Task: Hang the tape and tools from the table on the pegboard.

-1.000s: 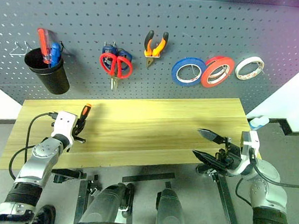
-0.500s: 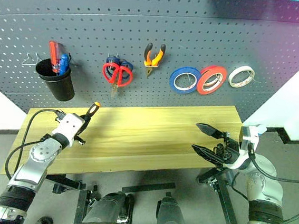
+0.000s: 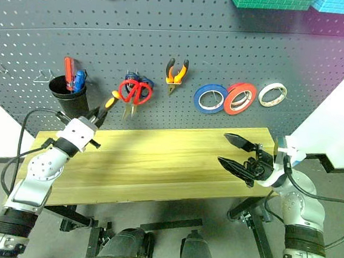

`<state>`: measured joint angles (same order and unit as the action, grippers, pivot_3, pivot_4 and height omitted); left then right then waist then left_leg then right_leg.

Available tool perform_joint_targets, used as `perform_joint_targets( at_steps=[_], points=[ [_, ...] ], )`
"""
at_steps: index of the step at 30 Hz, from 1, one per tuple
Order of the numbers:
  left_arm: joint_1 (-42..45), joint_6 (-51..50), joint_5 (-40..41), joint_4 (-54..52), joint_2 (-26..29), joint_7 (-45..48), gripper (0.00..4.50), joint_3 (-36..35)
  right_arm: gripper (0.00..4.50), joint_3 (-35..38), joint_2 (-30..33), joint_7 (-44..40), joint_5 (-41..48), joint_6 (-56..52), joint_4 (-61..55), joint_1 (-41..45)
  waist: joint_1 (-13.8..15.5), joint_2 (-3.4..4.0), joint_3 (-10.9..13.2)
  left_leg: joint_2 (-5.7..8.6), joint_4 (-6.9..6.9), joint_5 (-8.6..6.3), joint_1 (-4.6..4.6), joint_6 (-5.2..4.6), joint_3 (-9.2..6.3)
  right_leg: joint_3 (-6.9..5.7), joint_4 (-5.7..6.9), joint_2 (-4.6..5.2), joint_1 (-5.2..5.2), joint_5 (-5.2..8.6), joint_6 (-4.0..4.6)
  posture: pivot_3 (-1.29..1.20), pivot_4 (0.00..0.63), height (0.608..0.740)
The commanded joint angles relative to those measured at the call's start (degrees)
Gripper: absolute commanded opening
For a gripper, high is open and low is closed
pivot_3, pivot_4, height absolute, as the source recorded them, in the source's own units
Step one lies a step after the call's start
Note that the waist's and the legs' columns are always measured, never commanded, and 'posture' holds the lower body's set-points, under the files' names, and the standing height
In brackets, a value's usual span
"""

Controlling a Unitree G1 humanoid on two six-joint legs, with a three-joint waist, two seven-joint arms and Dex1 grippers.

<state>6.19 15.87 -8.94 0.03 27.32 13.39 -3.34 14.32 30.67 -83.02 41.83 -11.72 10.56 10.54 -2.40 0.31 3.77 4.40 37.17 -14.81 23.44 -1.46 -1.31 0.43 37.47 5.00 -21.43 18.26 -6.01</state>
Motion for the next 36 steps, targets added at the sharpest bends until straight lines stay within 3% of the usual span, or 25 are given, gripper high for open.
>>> perform_joint_targets(
  at_steps=[1,9,18,36],
  points=[
    [3.89,-1.65,3.45,-4.36,-0.09,-0.57,0.53,-3.35,4.5,-0.21,-0.16,1.57,1.04,-1.35,-3.75,1.95,0.02,-0.01,-0.14,0.0,0.03,0.0,0.0,0.0,0.0,0.0,0.02,0.0,0.0,0.0,0.0,-0.09,0.0,0.723],
    [10.64,-4.94,5.55,-5.23,-0.27,-0.23,0.53,-4.66,4.5,-0.38,0.05,2.52,0.77,-2.72,-3.85,3.69,0.06,-0.1,-0.64,0.02,0.13,0.09,-0.05,-0.11,0.0,0.02,0.16,-0.02,0.04,0.0,0.0,-0.09,0.0,0.723],
    [21.72,-5.4,10.77,1.84,1.24,0.38,0.53,-8.84,4.5,0.07,0.01,2.91,1.83,-4.04,-5.58,3.22,-0.07,-0.2,-0.74,0.03,0.32,0.13,-0.05,-0.09,0.01,0.09,0.49,-0.03,0.06,0.0,0.0,-0.1,0.0,0.723],
    [27.78,-1.35,16.47,15.07,1.27,1.07,0.53,-12.65,4.5,0.98,-0.51,2.96,5.97,-7.19,-8.35,0.99,-0.03,-0.27,-0.78,0.03,0.81,0.09,-0.06,-0.13,-0.01,0.13,0.72,-0.09,0.05,-0.05,-0.07,-0.1,0.0,0.723]
  ],
)
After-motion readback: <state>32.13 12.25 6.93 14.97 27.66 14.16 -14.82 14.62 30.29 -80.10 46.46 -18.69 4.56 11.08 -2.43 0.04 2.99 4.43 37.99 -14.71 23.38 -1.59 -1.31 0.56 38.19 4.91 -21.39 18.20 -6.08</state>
